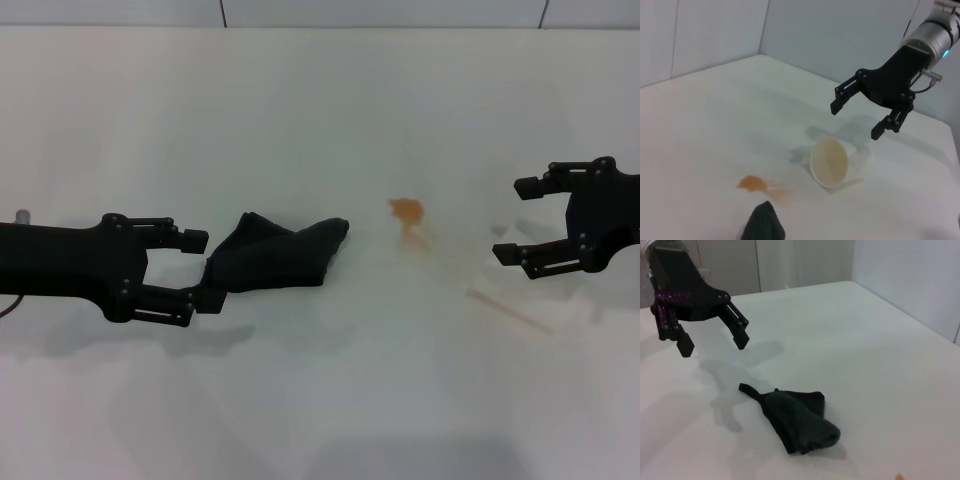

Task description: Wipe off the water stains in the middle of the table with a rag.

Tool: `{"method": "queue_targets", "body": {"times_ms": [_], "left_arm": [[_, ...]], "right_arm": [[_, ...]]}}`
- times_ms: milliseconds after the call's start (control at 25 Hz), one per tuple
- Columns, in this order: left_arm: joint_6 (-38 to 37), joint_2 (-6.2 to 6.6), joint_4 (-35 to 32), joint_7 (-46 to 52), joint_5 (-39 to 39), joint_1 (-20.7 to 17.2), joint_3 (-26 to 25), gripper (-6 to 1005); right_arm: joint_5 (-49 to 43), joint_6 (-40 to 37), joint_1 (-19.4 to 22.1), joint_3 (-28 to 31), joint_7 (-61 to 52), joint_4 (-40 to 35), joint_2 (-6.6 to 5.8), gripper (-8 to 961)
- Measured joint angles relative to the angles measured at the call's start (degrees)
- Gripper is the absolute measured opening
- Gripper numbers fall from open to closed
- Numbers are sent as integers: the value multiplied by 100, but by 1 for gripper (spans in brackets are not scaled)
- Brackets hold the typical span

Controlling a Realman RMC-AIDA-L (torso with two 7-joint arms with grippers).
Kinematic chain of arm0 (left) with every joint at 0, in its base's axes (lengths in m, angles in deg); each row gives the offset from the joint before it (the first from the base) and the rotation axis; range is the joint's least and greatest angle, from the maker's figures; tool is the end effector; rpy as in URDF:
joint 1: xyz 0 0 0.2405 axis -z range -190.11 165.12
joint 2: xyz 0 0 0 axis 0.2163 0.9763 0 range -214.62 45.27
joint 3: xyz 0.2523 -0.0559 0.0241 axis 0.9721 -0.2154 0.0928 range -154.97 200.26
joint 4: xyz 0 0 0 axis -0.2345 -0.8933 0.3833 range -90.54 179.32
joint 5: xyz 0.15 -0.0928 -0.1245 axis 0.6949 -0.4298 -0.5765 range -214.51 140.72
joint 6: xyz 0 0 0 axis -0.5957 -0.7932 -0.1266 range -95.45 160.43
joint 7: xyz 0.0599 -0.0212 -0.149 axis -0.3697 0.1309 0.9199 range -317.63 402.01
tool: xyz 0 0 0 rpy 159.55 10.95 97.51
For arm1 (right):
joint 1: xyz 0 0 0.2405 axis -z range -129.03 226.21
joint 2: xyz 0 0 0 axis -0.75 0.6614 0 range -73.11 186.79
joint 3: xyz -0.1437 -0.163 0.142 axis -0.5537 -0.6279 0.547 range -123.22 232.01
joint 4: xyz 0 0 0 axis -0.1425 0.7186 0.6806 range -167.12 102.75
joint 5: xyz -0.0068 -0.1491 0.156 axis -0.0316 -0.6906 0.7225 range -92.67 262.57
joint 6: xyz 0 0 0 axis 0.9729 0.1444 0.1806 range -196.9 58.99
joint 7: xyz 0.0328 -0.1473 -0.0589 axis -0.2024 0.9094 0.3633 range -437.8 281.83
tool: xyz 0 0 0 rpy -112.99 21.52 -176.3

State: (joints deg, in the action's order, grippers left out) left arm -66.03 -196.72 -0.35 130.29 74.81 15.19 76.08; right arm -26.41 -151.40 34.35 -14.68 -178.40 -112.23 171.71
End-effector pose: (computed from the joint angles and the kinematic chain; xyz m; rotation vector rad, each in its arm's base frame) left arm -0.2619 0.3219 0.0168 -2.9759 -0.6056 -0.5156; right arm 0.2261 0.3279 0.0355 -2.7405 0.3375 0.2172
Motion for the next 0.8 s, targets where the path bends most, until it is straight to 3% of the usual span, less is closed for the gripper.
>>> {"method": "queue_targets", "body": {"times_ms": [800], "left_arm": [[18, 7, 0, -3, -9, 18, 0, 857]], "right_arm": [[0, 1, -9, 0, -21, 10, 0, 837]]}}
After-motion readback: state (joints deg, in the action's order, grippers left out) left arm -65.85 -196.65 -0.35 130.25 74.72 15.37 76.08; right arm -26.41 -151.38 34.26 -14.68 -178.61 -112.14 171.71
